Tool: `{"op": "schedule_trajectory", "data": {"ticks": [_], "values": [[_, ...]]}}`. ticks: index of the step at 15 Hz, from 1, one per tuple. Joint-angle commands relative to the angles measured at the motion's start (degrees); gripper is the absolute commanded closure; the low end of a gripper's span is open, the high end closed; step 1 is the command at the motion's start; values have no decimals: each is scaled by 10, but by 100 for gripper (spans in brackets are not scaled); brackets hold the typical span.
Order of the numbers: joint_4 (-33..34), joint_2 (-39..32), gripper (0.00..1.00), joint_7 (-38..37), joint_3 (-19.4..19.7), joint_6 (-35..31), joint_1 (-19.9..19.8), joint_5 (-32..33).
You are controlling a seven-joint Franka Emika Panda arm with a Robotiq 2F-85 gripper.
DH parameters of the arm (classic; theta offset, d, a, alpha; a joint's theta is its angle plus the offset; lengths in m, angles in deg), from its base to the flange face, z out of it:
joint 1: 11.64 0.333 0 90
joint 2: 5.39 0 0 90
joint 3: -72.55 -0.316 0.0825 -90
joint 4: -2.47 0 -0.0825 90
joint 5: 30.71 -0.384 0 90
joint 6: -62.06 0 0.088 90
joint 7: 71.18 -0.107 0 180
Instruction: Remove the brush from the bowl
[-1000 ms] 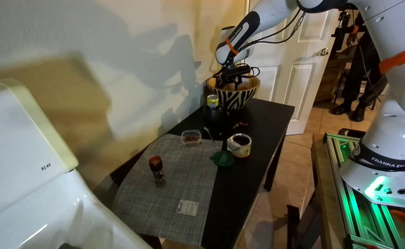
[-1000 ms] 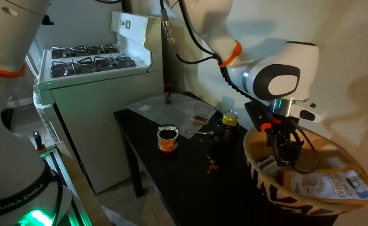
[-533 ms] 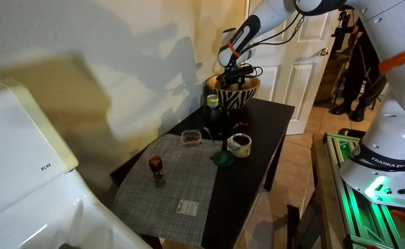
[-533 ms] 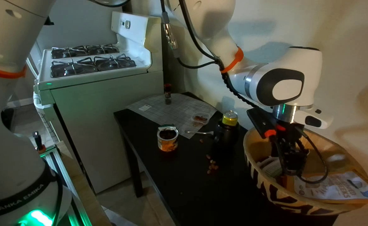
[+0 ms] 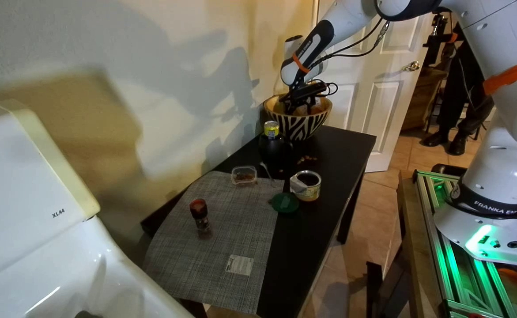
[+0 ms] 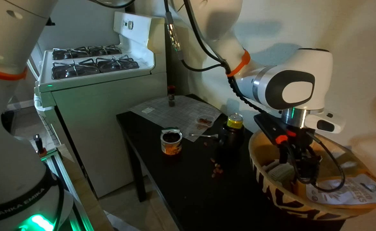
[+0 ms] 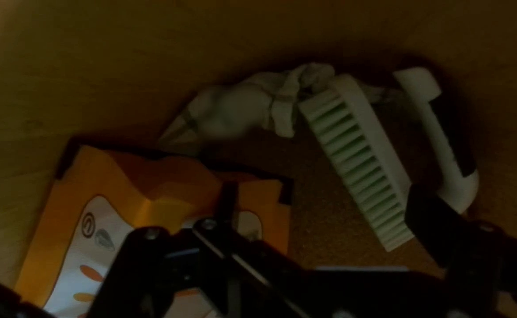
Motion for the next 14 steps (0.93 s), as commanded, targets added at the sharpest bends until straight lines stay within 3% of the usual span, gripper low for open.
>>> {"op": "schedule_trajectory", "data": {"ticks": [1, 8, 9, 11, 13, 14], "values": [[12, -10, 1, 21, -6, 24, -7, 5], [17, -17, 11, 55, -21, 27, -15, -3], [20, -19, 32, 57, -19, 32, -15, 0], [29, -25, 37, 62, -18, 45, -19, 2], [38, -29, 53, 70, -21, 62, -21, 2], [40, -29, 42, 75, -23, 68, -23, 0]]}}
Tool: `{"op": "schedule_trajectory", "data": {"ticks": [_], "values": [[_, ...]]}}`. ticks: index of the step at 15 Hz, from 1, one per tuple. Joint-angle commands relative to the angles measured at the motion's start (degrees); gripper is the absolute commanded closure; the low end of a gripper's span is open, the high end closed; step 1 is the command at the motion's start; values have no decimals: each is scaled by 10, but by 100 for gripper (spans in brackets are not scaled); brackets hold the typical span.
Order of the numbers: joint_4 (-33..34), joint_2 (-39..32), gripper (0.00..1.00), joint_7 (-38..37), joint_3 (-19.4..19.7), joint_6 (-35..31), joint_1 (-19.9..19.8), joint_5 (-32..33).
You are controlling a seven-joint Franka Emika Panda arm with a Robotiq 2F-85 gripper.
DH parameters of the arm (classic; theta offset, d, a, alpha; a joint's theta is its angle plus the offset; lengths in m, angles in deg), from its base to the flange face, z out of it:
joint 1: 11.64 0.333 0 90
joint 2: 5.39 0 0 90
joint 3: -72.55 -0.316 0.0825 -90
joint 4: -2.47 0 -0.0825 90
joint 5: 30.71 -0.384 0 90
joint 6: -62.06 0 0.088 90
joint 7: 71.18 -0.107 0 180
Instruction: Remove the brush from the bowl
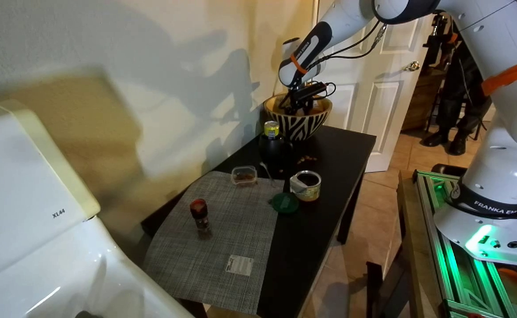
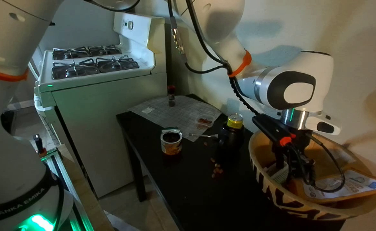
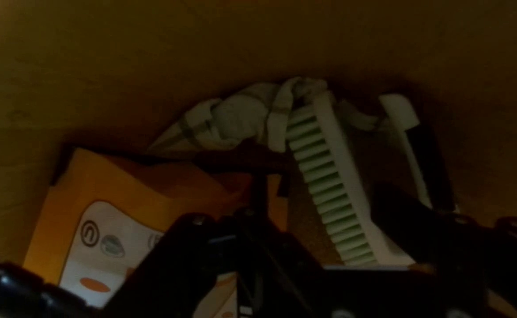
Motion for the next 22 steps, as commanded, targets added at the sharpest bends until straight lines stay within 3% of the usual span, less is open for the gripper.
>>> {"op": "schedule_trajectory", "data": {"ticks": [1, 5, 7, 8, 9, 10, 18, 22], "values": [[22, -18, 28, 20, -10, 30, -15, 1], [35, -26, 0, 38, -15, 52, -20, 2], [40, -31, 0, 43, -17, 59, -23, -1], [42, -33, 5, 46, -18, 65, -24, -2], [44, -34, 25, 46, -20, 68, -25, -4], [46, -34, 29, 46, -22, 70, -27, -7], [65, -22, 91, -12, -35, 102, -30, -65], [24, 27, 92, -57, -35, 82, -24, -107]]}}
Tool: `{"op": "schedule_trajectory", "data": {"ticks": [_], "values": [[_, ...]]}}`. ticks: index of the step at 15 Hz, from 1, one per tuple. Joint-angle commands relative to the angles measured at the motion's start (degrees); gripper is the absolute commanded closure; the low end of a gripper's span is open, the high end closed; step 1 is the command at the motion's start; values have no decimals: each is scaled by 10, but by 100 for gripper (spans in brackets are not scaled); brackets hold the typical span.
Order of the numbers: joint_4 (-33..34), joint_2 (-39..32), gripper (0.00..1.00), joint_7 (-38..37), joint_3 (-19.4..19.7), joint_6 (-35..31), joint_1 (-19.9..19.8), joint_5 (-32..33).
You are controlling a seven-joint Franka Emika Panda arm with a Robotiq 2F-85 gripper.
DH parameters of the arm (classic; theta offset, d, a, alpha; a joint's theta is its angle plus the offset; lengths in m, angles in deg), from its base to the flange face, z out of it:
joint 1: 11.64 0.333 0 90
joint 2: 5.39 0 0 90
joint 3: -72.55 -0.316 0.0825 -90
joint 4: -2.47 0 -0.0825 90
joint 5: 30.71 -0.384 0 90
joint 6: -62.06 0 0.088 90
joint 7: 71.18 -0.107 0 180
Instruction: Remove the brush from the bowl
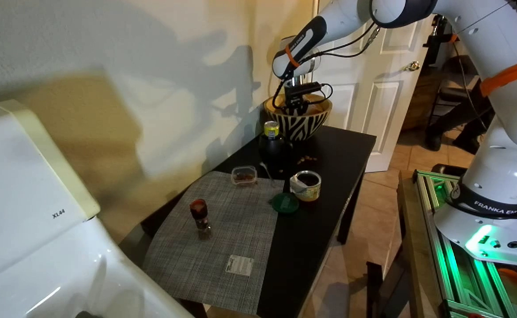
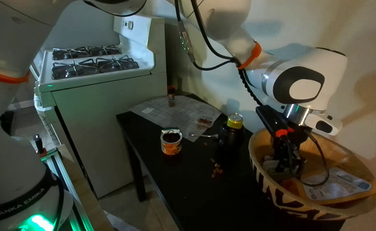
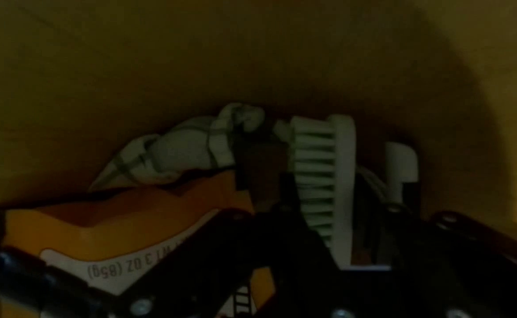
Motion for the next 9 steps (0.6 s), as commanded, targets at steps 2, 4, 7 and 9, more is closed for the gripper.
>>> {"op": "schedule_trajectory", "data": {"ticks": [2, 4, 7, 9], "values": [[-65, 75, 92, -56, -5, -14, 8, -46], [-106, 116, 92, -93, 1, -23, 21, -55], [-185, 192, 92, -156, 20, -67, 39, -47], [-236, 240, 92, -183, 31, -109, 47, -41]]}}
